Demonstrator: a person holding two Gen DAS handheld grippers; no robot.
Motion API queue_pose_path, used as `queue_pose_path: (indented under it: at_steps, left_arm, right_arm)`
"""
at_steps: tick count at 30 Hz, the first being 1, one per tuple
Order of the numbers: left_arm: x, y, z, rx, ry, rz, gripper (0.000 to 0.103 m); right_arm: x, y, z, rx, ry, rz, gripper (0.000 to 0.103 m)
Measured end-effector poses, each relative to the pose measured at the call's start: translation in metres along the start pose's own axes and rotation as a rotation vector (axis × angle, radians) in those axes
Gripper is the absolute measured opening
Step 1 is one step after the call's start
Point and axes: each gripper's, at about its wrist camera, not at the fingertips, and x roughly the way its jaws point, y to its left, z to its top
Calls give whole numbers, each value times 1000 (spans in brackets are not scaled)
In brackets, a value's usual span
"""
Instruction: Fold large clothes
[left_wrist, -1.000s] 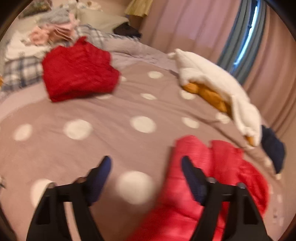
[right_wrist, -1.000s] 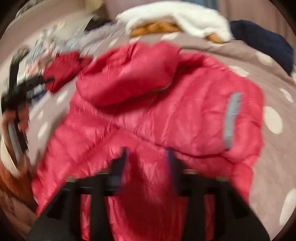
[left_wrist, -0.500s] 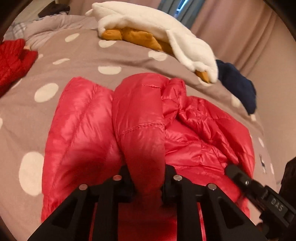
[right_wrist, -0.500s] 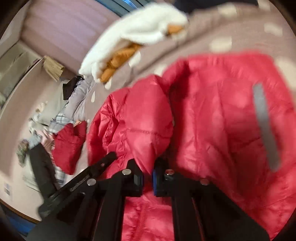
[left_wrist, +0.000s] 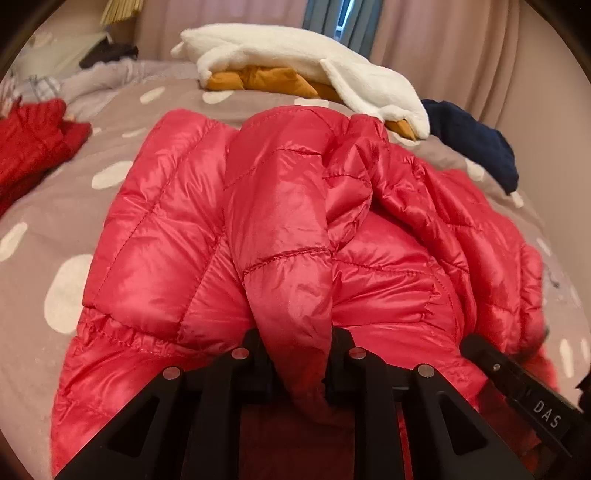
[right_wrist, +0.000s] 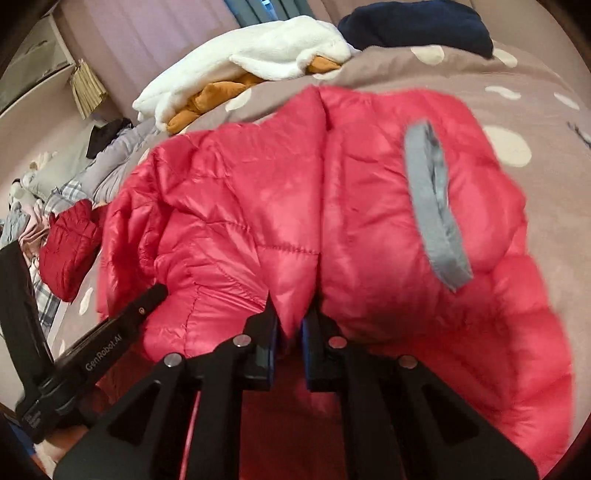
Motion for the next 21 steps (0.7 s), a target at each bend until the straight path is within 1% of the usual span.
queue_pose_path:
  at_steps: [2,3,5,7,10,14,15,17,18,20,21]
  left_arm:
    - [-1,-9,-2,51,-13,57,23]
    - [0,-12,-2,65,-13,71,23]
    - [0,-7,-1,61,-2,66,23]
    - [4,0,0,30,15,39,23]
    - [3,3,0,15,17,24,23]
    - [-4,2,4,18,23,26,23]
    - [-8,0,5,30,30,37,25]
    - [-27,-1,7,52,43,80,32]
    - [-44,2,7,32,21,101,37]
    - [-71,9,5,-6,-23,99,45]
    - [-88,14,4,-27,-46,96,56]
  right_arm:
    - [3,-3,-2,12,-18,-16,7]
    - [3,1,-3,-8,-29,-44,7]
    - [1,8,-7,-51,-40,-90,7]
    - [4,10,-7,-72,-44,-109,7]
    - [4,-1,-5,-33,-40,-69,7]
    - [0,-8,-8,5,-39,-22,8]
    - [-2,-9,-7,11,-34,-15,9]
    - [-17,-8,-8,19,-30,-7,21]
    - [-30,-7,-8,22,-45,-17,26]
    - [-55,-4,-12,13,-85,-48,55]
    - [-64,-4,-15,10,-97,-60,57]
